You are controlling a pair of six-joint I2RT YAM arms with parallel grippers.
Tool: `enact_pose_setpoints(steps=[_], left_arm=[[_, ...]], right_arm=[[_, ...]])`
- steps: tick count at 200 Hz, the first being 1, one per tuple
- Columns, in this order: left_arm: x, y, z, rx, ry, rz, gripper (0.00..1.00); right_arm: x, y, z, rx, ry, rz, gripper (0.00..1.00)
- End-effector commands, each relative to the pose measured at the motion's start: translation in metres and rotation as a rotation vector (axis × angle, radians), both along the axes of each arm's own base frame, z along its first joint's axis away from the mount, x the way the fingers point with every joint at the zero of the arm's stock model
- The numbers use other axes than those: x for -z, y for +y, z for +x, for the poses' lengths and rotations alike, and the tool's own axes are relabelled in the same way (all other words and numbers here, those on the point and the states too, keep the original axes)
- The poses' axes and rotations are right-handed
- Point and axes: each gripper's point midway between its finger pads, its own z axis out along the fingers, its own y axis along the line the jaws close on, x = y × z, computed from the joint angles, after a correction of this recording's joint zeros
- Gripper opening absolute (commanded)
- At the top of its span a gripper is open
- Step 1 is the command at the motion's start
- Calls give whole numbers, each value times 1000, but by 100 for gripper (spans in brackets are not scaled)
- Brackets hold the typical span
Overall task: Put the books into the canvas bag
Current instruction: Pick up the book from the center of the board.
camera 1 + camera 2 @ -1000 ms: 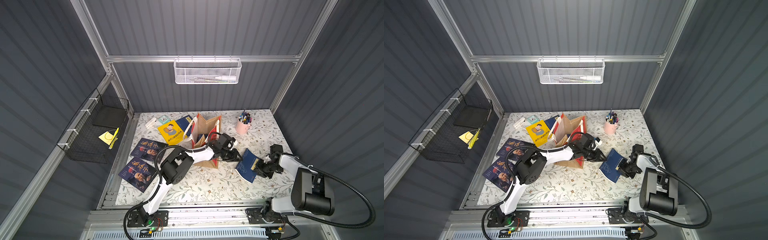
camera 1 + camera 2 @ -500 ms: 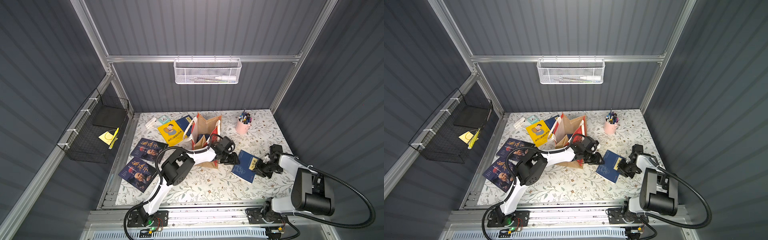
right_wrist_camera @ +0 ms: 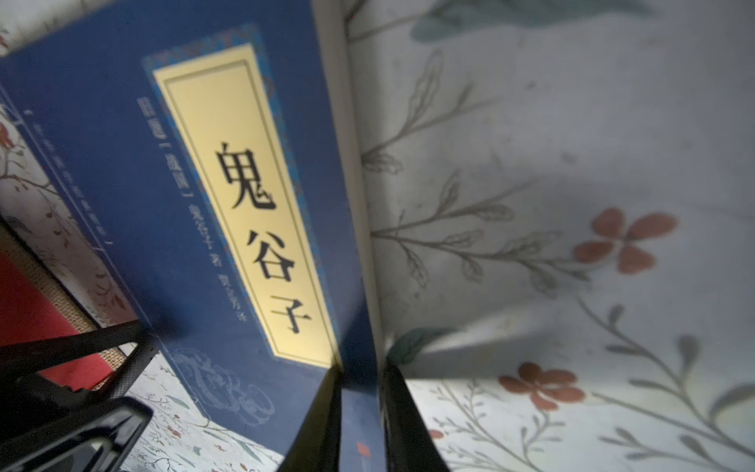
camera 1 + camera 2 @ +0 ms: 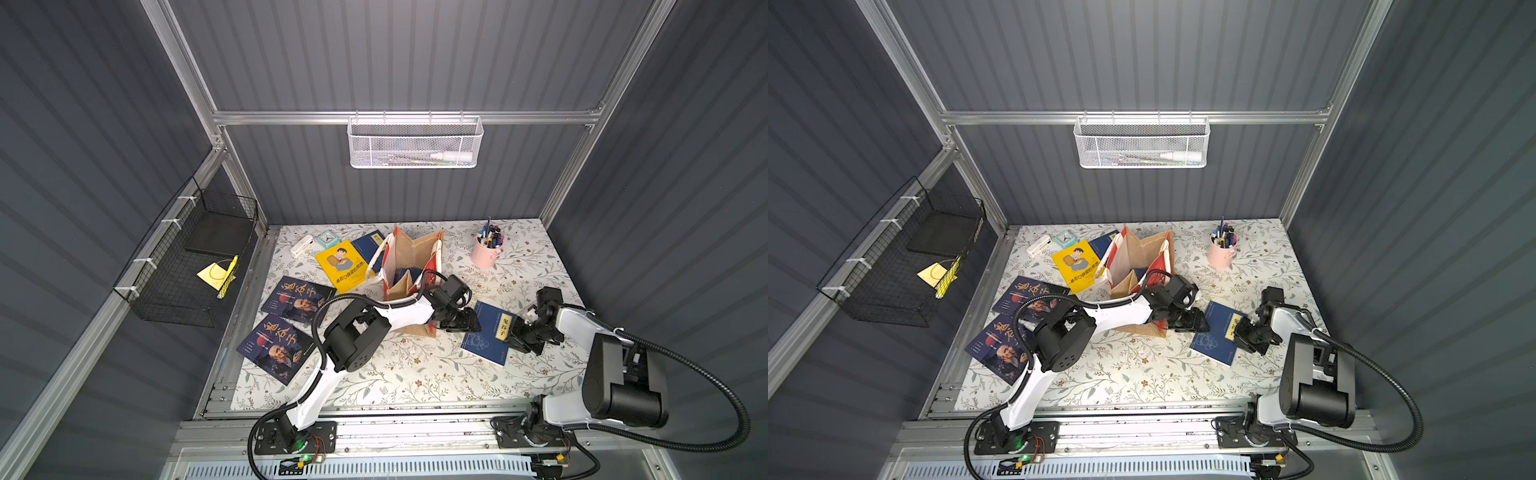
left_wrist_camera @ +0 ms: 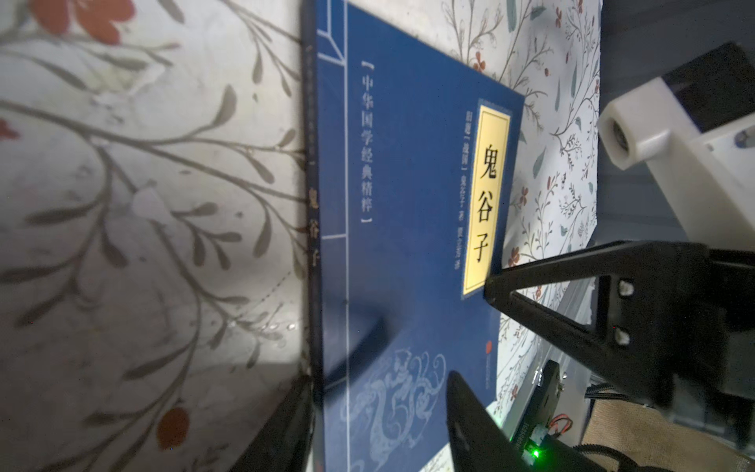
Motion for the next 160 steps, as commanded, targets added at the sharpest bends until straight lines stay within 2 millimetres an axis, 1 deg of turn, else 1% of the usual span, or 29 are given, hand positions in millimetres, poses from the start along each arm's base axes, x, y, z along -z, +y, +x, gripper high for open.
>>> enact_pose_setpoints(steps=[1,11,30,47,64,73,87,91,103,111,128,144,160], left_arm=[[11,7,-5,-7,-59,86,56],[11,17,6,-49,-97,130,58],[14,35,18,-101,-113,182,61],[21,43,24,-123,-103,198,62],[32,43,24,-114,-72,203,63],[37,40,19,-97,-48,198,63],[39,29,12,-67,0,149,63],[38,24,6,-45,30,118,63],[30,9,-5,2,93,19,60],[21,-1,-13,36,135,-55,57],[-6,-17,-24,95,189,-204,52],[-35,-23,-29,130,204,-308,47],[-58,-23,-31,155,178,-350,42]], right_arm=[[-3,13,5,-46,-15,43,20],[-3,12,6,-46,-16,37,19],[-2,11,6,-48,-11,29,18],[-1,10,6,-55,-7,19,17],[0,10,7,-61,-5,16,16],[0,10,7,-63,-1,13,16],[1,11,9,-67,1,14,16],[1,11,9,-67,-1,14,16],[0,13,11,-70,-3,24,15],[0,15,13,-71,-5,41,16],[-4,23,19,-80,-30,94,16],[-10,26,24,-77,-47,142,16],[-15,24,30,-55,-66,175,15]])
